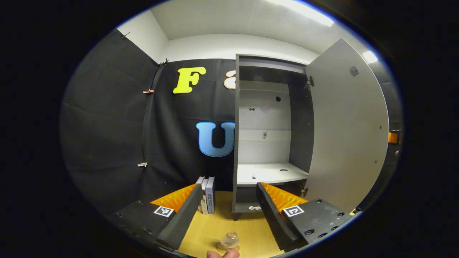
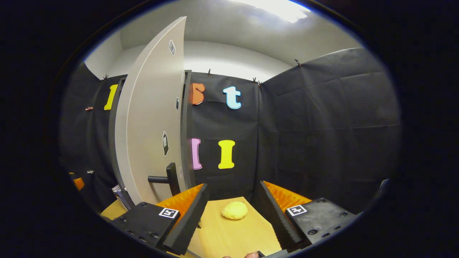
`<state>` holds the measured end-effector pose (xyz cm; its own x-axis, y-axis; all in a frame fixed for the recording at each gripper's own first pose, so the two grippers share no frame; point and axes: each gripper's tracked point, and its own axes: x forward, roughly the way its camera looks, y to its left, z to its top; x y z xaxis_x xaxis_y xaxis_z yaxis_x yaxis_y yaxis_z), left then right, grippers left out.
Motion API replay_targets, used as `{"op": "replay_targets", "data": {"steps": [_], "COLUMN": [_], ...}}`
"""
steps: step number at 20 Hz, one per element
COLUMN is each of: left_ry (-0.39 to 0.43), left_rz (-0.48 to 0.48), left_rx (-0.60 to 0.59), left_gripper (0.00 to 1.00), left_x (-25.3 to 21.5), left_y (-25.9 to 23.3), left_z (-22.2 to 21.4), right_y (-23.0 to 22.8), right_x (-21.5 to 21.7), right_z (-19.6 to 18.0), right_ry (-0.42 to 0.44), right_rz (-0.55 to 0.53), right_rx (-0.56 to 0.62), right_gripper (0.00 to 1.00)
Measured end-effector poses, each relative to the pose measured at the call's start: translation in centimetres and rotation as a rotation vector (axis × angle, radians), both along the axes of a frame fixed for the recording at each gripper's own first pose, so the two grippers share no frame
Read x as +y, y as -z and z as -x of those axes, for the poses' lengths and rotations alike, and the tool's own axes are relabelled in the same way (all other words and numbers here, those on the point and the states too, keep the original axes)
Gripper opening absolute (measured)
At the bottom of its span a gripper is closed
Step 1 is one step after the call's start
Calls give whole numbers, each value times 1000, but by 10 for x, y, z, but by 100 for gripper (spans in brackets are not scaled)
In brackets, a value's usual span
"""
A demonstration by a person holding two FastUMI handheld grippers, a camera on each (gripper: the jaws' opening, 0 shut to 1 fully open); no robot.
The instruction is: Open the cabinet door with the right hand, grasp the bottle in the cabinet with the left hand and place it on the coaster, then close the cabinet door with the right hand.
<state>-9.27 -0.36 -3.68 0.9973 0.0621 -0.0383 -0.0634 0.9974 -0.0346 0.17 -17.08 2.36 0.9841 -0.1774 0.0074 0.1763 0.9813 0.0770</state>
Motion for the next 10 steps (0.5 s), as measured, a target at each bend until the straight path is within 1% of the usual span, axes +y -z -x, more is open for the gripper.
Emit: {"op": "replay_targets", "data": {"steps": [3, 4, 5, 9, 10], "left_ry": [16, 18, 21, 29, 30], "left_rz": [-1, -5, -9, -29, -32], "left_rx": [-5, -5, -7, -18, -20], "left_gripper": [92, 93, 95, 95, 92], "left_x": [-4, -5, -5, -7, -6], "left_y": [-1, -1, -1, -6, -7], "left_z": [-3, -3, -3, -3, -2], "right_y": [-1, -1, 0, 3, 4], "right_x": [22, 29, 37, 77, 88], "right_z": [1, 3, 4, 9, 5], "right_ry": [-31, -44, -57, -136, -161], "right_rz": [-11, -14, -21, -72, -95], "right_rx": [-3, -3, -1, 3, 5], "right_gripper": [93, 98, 93, 93, 93]}}
